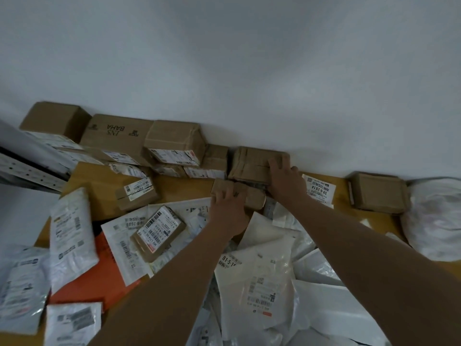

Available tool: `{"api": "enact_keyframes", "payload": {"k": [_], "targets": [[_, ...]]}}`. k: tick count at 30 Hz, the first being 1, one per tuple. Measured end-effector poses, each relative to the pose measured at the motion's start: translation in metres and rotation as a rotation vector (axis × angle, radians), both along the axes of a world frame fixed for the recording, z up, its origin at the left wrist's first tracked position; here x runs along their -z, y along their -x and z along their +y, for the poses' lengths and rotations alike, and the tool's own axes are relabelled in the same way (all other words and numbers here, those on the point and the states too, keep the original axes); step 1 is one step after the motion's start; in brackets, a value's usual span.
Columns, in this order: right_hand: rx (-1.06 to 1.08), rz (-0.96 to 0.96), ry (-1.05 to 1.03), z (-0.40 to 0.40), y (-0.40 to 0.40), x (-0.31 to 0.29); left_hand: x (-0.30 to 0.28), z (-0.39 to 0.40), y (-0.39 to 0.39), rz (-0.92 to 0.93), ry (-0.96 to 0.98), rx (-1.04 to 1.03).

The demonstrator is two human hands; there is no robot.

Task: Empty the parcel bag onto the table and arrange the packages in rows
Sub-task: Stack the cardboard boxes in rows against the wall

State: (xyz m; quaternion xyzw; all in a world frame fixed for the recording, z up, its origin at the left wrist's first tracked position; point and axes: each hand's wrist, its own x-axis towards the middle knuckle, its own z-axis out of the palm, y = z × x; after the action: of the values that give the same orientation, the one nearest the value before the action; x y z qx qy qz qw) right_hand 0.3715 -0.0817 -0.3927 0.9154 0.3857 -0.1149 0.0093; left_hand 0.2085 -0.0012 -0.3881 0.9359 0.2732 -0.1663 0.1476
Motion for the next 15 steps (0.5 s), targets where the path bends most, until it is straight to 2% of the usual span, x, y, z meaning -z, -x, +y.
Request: {"api": "enact_keyframes", "payload": {"k": [5,8,10,12,15], "targets": [[0.058,0.132,-0.103,-0.006,-0.002,0.005,-0.004,0.001,-0.004,-0.035,0.017,-0.065],[0.130,0.288,-0.273,-0.014,0.000,0.004,-0.010,0.006,-0.012,-0.124,0.031,-0.203],[0.217,0.303,-0.389,-0.023,0.003,0.002,-0.013,0.008,-0.016,-0.197,0.020,-0.257],[0.234,0.253,-0.405,-0.030,0.005,0.003,-0.014,0.008,-0.019,-0.244,-0.002,-0.250],[0.247,0.337,-0.402,-0.031,0.003,-0.002,-0.011,0.007,-0.025,-0.213,-0.042,-0.135]]}}
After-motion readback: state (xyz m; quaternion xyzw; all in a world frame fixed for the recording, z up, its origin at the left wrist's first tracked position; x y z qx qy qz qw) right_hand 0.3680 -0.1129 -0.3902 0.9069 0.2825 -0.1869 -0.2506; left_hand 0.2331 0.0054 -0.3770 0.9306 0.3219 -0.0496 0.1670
